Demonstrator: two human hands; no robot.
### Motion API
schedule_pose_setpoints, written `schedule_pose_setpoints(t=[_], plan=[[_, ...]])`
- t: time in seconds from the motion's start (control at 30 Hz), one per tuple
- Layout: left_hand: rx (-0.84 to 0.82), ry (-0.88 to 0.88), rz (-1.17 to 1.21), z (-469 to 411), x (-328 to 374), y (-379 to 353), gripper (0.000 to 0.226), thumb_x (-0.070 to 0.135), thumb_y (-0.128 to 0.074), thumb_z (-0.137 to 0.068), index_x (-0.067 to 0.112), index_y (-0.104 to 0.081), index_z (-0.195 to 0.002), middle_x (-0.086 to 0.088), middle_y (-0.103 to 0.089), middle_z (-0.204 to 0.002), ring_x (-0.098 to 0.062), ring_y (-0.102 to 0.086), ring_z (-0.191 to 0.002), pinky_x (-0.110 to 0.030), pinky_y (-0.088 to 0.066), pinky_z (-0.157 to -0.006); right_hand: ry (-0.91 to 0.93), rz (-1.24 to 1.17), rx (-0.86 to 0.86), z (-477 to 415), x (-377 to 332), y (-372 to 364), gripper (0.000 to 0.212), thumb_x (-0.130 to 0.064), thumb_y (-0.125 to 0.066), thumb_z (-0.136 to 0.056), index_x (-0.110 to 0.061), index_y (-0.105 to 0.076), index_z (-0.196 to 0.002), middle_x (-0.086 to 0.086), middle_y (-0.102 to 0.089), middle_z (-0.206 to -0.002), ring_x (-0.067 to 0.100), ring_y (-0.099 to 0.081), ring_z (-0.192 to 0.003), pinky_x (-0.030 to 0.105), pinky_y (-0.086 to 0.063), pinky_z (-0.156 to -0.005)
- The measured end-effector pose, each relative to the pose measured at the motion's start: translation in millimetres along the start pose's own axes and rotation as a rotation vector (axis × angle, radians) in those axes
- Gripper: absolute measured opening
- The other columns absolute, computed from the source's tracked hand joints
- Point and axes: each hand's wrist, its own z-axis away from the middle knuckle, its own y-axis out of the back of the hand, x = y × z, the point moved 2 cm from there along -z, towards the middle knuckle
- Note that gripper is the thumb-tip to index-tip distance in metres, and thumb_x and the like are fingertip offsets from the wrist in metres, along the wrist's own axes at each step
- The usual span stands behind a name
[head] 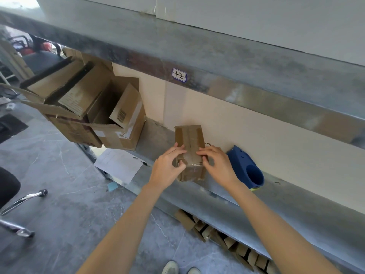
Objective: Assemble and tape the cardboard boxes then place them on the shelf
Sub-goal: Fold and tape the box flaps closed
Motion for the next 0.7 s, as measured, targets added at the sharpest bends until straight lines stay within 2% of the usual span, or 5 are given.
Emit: schedule_pose_setpoints(t=[0.1,0.2,0.33,0.47,0.7], plan=[[-0.090,0.001,0.037,-1,-4,5,0.037,0.013,-0.059,-0.091,0.030,-0.066,-0.124,0.028,-0.048,-0.137,0.009,-0.029,-0.141,-0.023,-0.035,-0.106,0.001,-0.017,-0.075,2,4,4,0.027,-0.015,-0.055,-0.099,-0.021,-0.069,-0.121,-0.007,-0.061,-0.130,0.000,-0.041,-0.124,0.018,-0.027,-0.105],[-0.112,0.016,0.031,-2,-3,6,0.039,0.013,-0.057,-0.092,0.031,-0.064,-0.126,0.028,-0.046,-0.139,0.008,-0.027,-0.142,-0.026,-0.034,-0.107,0.009,-0.023,-0.117,5,7,6,0.031,-0.014,-0.052,-0.100,-0.023,-0.065,-0.126,-0.012,-0.055,-0.134,-0.001,-0.037,-0.131,0.020,-0.023,-0.112],[-0.145,0.016,0.026,-3,-2,7,0.040,0.008,-0.055,-0.094,0.029,-0.063,-0.127,0.022,-0.047,-0.143,0.005,-0.026,-0.143,-0.034,-0.035,-0.111,0.008,-0.018,-0.129,3,6,6,0.033,-0.010,-0.050,-0.100,-0.021,-0.063,-0.128,-0.009,-0.055,-0.135,-0.004,-0.035,-0.128,0.018,-0.023,-0.110],[-0.229,0.019,0.044,-6,-5,13,0.041,0.008,-0.058,-0.096,0.025,-0.060,-0.133,0.015,-0.046,-0.149,0.000,-0.024,-0.146,-0.046,-0.031,-0.117,0.005,-0.014,-0.169,3,6,8,0.034,-0.009,-0.049,-0.101,-0.021,-0.061,-0.130,-0.007,-0.053,-0.138,0.001,-0.036,-0.132,0.025,-0.025,-0.114],[-0.251,0.030,0.013,-7,-6,16,0.051,0.007,-0.060,-0.089,0.033,-0.059,-0.133,0.024,-0.044,-0.145,0.005,-0.023,-0.144,-0.049,-0.032,-0.116,0.014,0.022,-0.273,1,8,15,0.053,0.006,-0.050,-0.090,-0.023,-0.057,-0.134,-0.008,-0.047,-0.146,0.004,-0.032,-0.140,0.020,-0.020,-0.114]])
